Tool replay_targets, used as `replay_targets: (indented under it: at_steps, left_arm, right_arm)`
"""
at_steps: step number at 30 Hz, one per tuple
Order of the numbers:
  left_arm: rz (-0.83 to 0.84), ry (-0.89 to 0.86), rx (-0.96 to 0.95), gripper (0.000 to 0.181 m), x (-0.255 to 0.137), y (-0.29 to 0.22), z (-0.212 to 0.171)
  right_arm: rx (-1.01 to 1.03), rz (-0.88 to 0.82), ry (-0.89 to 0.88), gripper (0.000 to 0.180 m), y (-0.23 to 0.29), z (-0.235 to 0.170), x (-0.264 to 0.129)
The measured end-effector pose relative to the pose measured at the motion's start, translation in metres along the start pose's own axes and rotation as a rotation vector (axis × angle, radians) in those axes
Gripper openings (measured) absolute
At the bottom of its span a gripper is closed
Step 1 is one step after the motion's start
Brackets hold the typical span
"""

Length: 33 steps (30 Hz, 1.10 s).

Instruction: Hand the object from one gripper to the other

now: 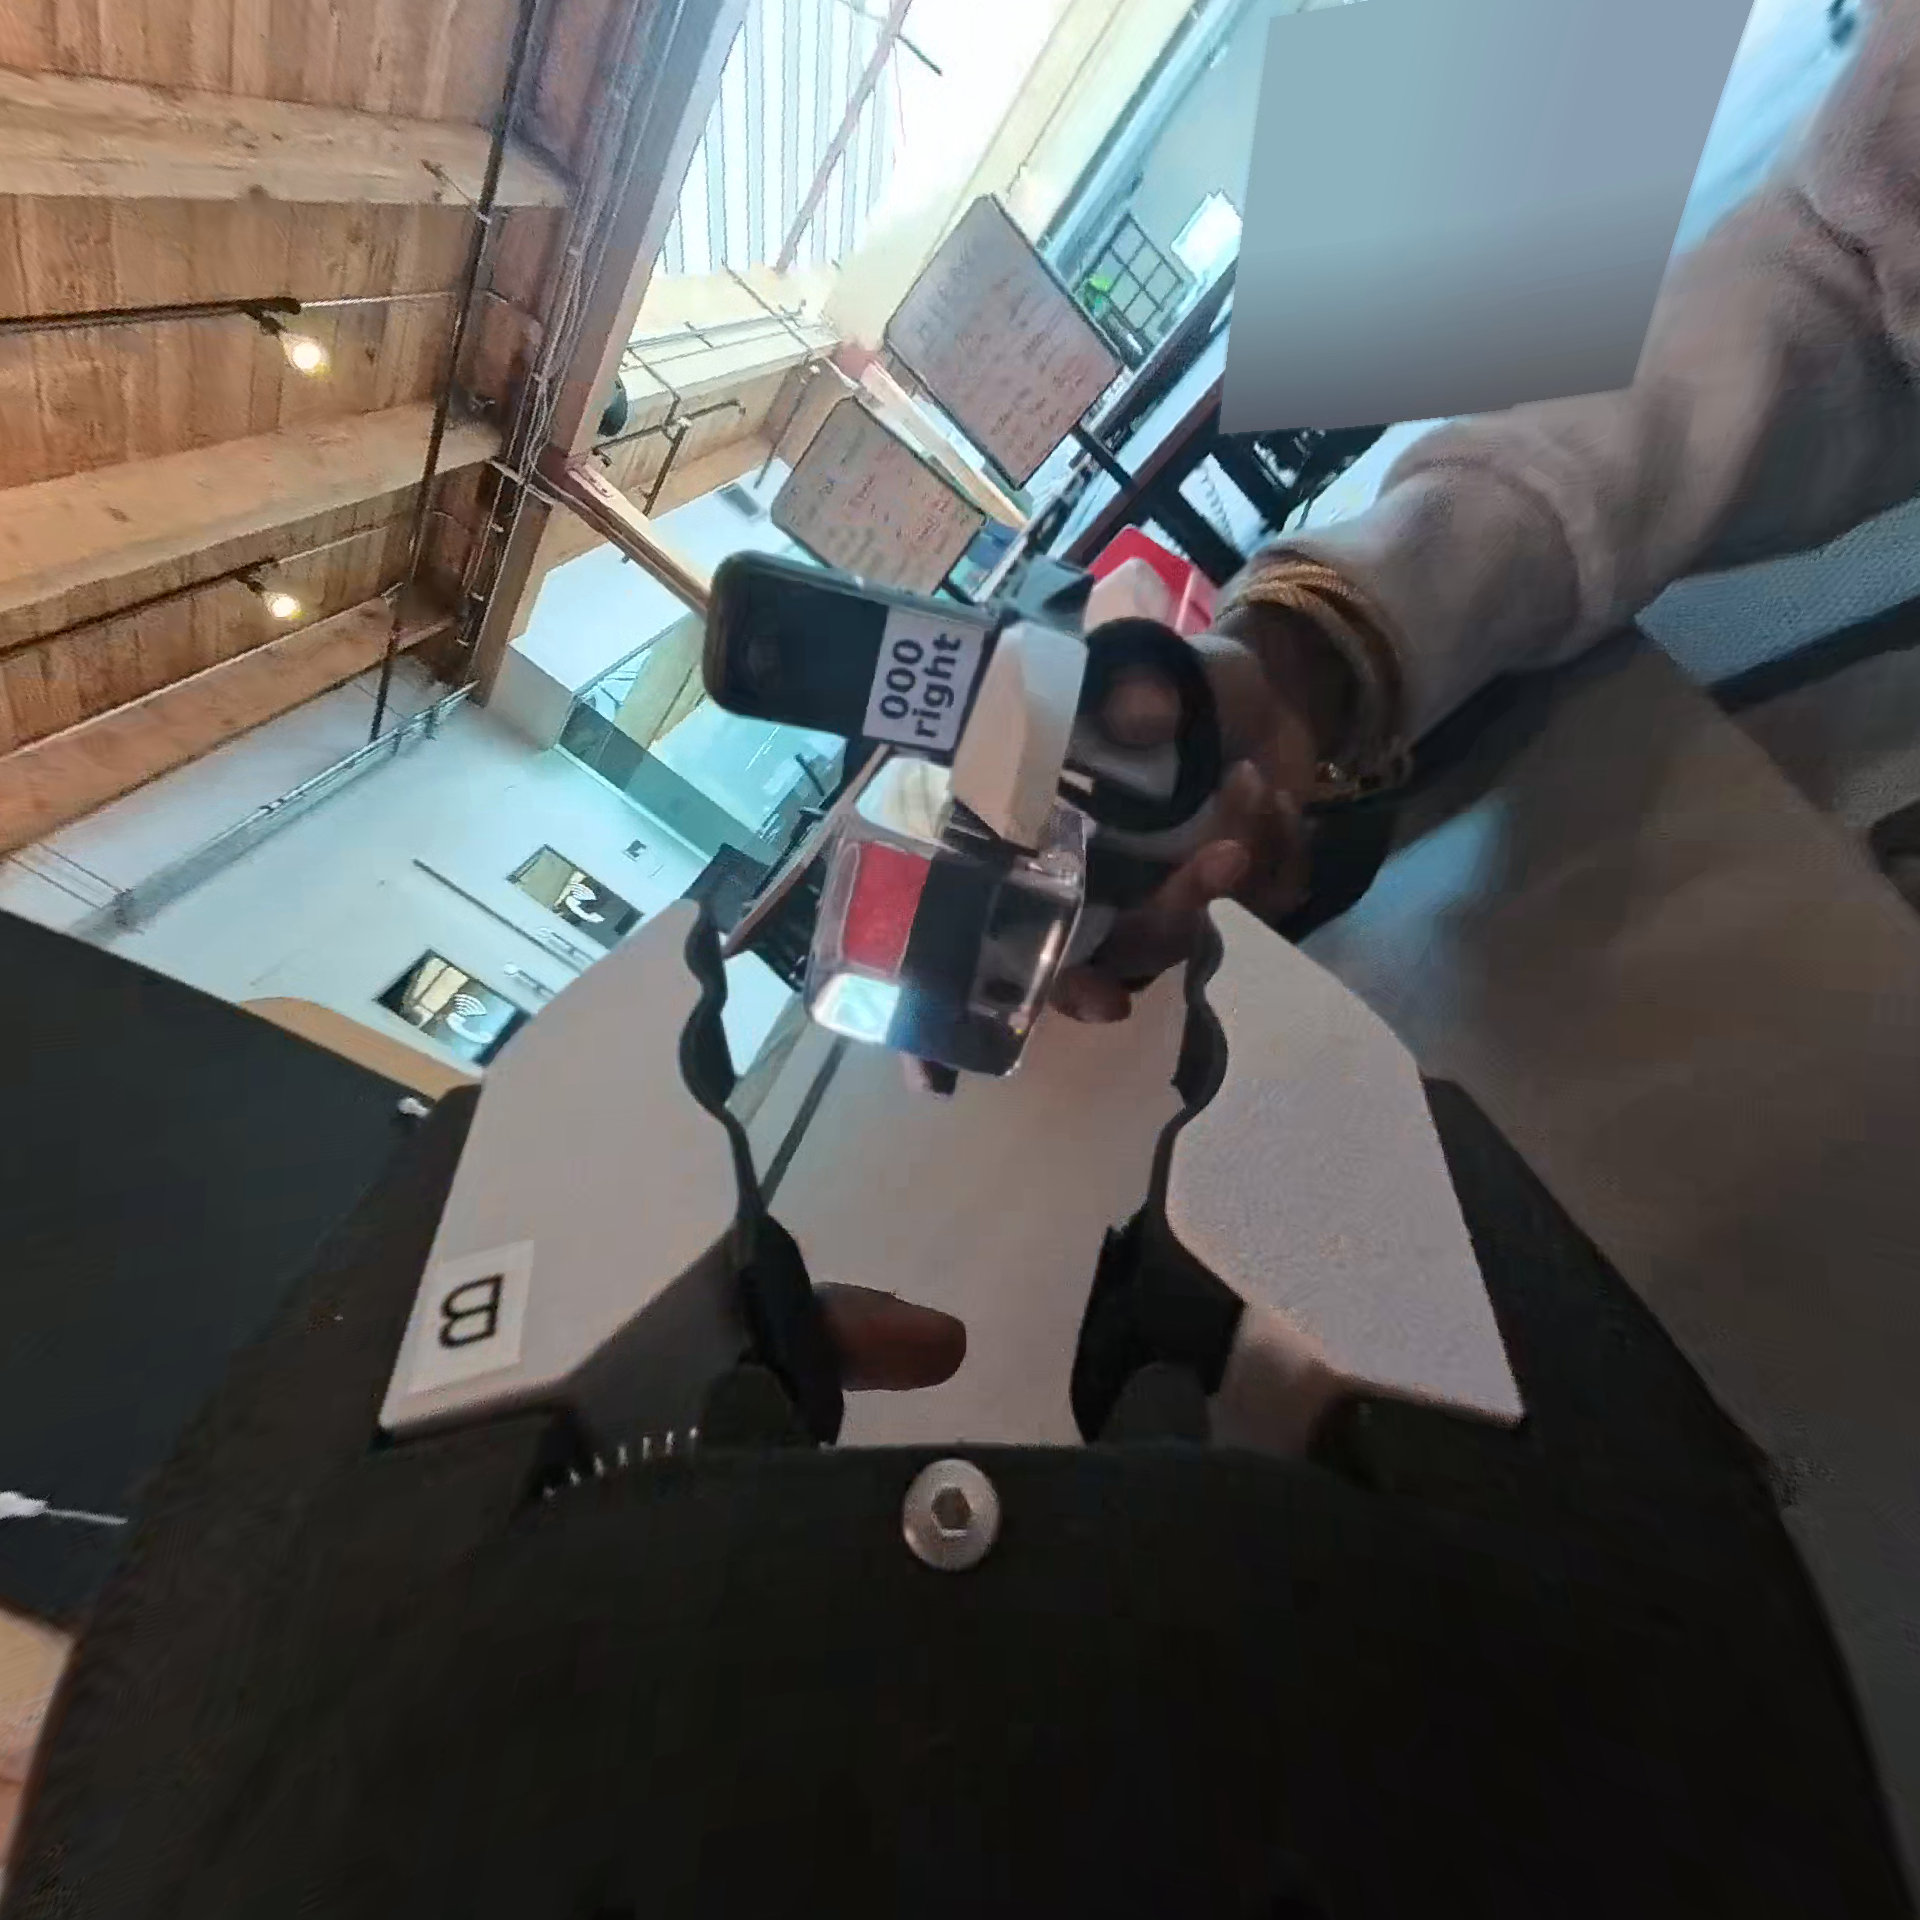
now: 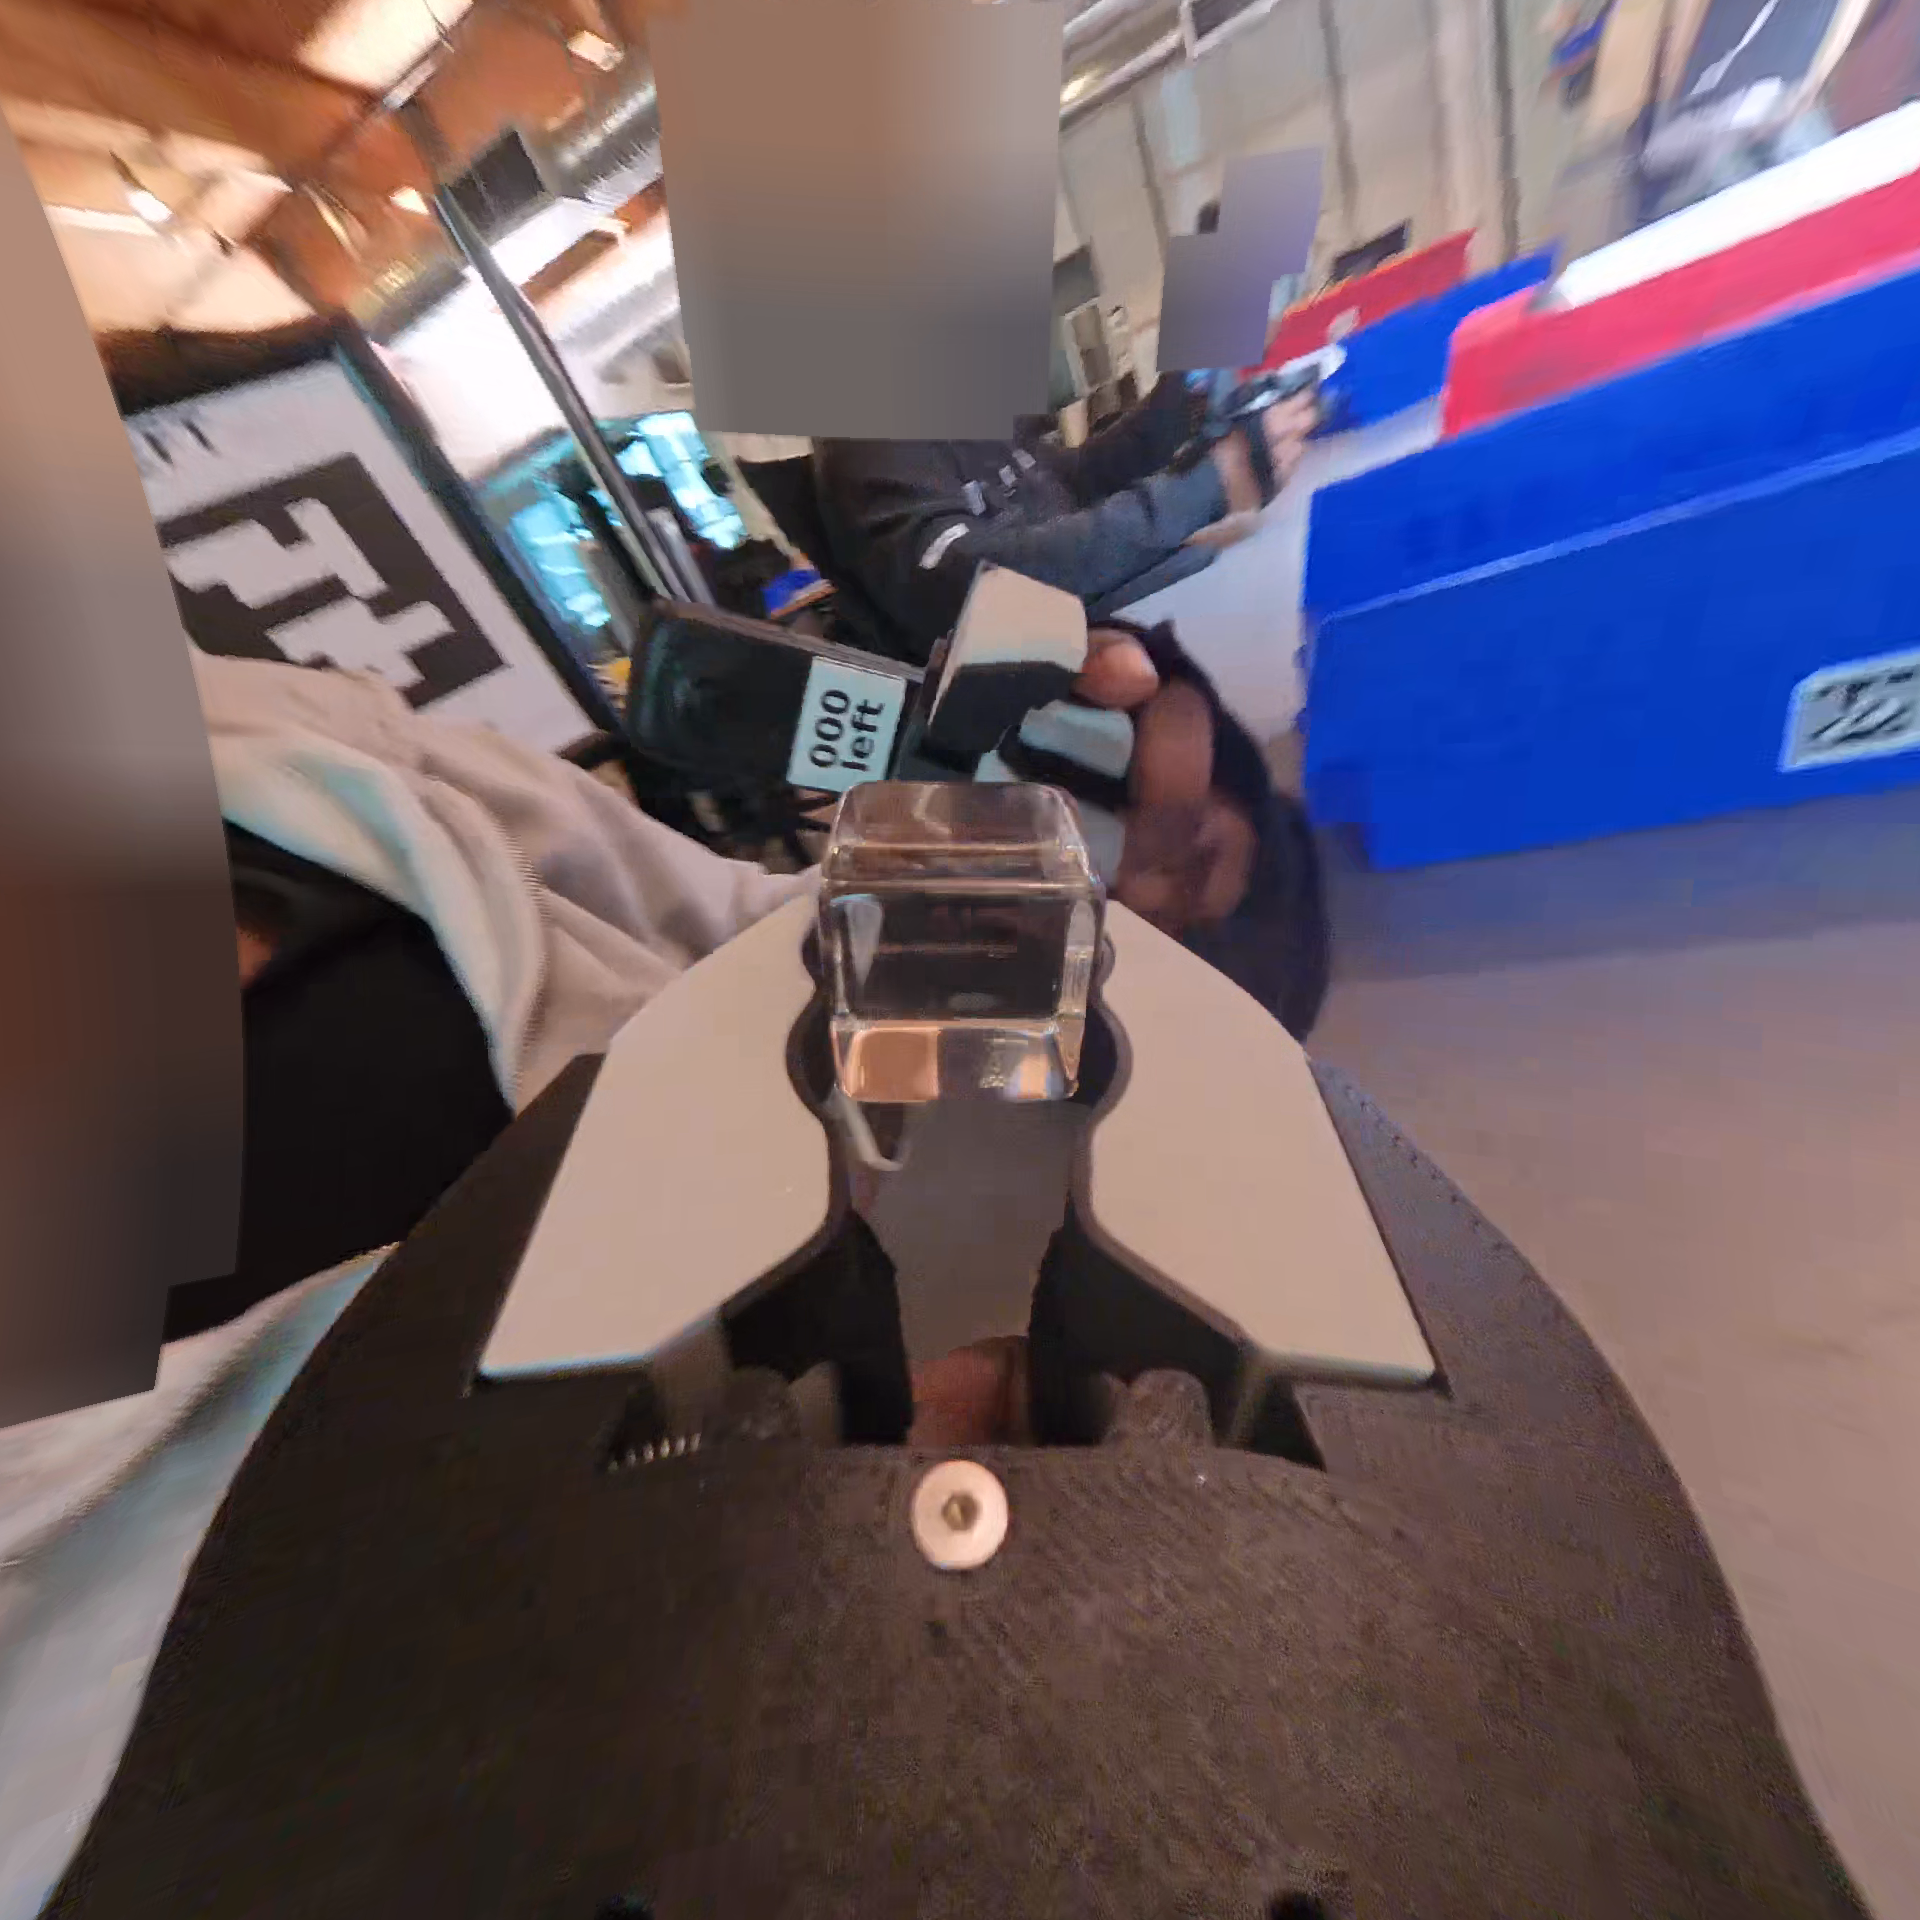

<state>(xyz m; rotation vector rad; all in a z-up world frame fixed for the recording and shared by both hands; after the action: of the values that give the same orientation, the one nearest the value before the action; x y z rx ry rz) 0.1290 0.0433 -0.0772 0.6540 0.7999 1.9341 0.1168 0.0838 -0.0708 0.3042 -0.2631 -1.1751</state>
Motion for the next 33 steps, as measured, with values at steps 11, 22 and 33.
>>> replay_targets:
  at_steps: [11, 22, 33]
  left_arm:
    - [-0.019, 0.097, 0.093, 0.046, 0.002, -0.010, -0.005]
    - [-0.200, -0.110, -0.867, 0.046, -0.014, 0.020, 0.004]
    - [-0.533, 0.024, -1.229, 0.045, -0.002, -0.012, -0.003]
  right_arm:
    - [0.197, 0.075, 0.068, 0.045, 0.000, -0.015, 0.010]
    - [-0.833, -0.290, -0.121, 0.087, 0.015, 0.020, -0.008]
    - [-1.603, -0.493, 0.220, 0.074, 0.013, -0.021, 0.016]
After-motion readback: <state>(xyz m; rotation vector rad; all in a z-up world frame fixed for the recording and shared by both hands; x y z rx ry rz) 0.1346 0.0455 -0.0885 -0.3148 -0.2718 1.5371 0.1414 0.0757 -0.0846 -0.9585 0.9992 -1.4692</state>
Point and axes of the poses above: each gripper's, where its closed fingertips meet, x out along the fingers, z out of its top, y = z × x across the jaws, the point moved 4 cm from there along -x, back along the fingers, and after that the axes turned 1 degree about -y, right-handed, at the moved point
